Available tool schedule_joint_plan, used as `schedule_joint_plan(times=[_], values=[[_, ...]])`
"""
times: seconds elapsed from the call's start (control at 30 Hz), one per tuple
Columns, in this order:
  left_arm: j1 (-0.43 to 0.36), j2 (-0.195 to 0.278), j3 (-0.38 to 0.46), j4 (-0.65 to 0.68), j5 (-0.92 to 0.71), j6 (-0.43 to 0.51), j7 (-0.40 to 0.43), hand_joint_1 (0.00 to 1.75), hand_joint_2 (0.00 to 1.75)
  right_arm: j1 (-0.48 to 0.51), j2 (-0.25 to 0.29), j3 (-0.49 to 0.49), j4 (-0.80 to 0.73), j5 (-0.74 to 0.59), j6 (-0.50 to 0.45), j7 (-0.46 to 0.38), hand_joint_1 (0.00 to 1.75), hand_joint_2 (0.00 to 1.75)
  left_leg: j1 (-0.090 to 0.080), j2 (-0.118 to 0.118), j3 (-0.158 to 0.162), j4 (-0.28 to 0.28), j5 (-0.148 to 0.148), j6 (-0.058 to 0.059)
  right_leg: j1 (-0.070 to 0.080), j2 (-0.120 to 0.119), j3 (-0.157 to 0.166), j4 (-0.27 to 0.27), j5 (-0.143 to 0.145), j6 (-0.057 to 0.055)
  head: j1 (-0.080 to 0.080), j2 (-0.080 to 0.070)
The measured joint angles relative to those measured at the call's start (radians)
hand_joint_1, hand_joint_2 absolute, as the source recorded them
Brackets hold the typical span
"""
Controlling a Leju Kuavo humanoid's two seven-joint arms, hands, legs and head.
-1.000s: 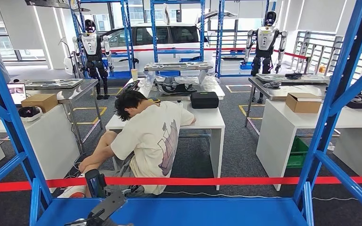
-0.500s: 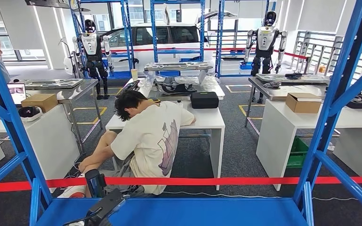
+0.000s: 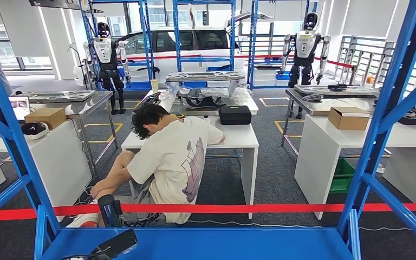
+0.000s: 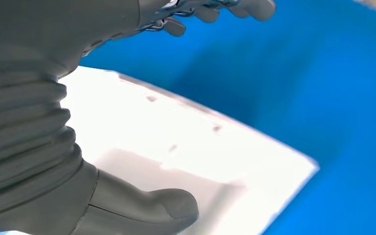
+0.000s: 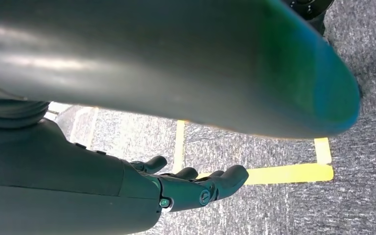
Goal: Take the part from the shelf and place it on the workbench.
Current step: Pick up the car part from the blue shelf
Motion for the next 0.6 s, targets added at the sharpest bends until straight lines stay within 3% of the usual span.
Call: schedule_joint_plan(times=[0.4,0.53,0.57,0.6], values=[[-0.024,0.009,-0.061,0.074,-0.005,-0.027,-0.01,0.04,1.75,-0.002,-0.002,0.0,0.0,-0.001,0.0,0.009,0.0,0.0,0.0,0.0,0.0,0.0,0.0,0.0,0.0,0.0,0.0,0.0,0.0,0.0,0.0,0.0],[-0.032,0.007,-0.079,0.088,-0.005,-0.027,-0.02,0.93,1.75,-0.002,-0.003,0.0,0.0,-0.002,0.0,0.014,0.0,0.0,0.0,0.0,0.0,0.0,0.0,0.0,0.0,0.0,0.0,0.0,0.0,0.0,0.0,0.0],[-0.033,0.007,-0.084,0.09,-0.005,-0.027,-0.025,0.93,1.75,-0.002,-0.003,0.0,0.0,-0.003,0.0,0.014,0.0,0.0,0.0,0.0,0.0,0.0,0.0,0.0,0.0,0.0,0.0,0.0,0.0,0.0,0.0,0.0],[-0.034,0.006,-0.088,0.092,-0.005,-0.027,-0.03,1.1,1.75,-0.002,-0.004,0.0,0.0,-0.004,0.0,0.015,0.0,0.0,0.0,0.0,0.0,0.0,0.0,0.0,0.0,0.0,0.0,0.0,0.0,0.0,0.0,0.0]])
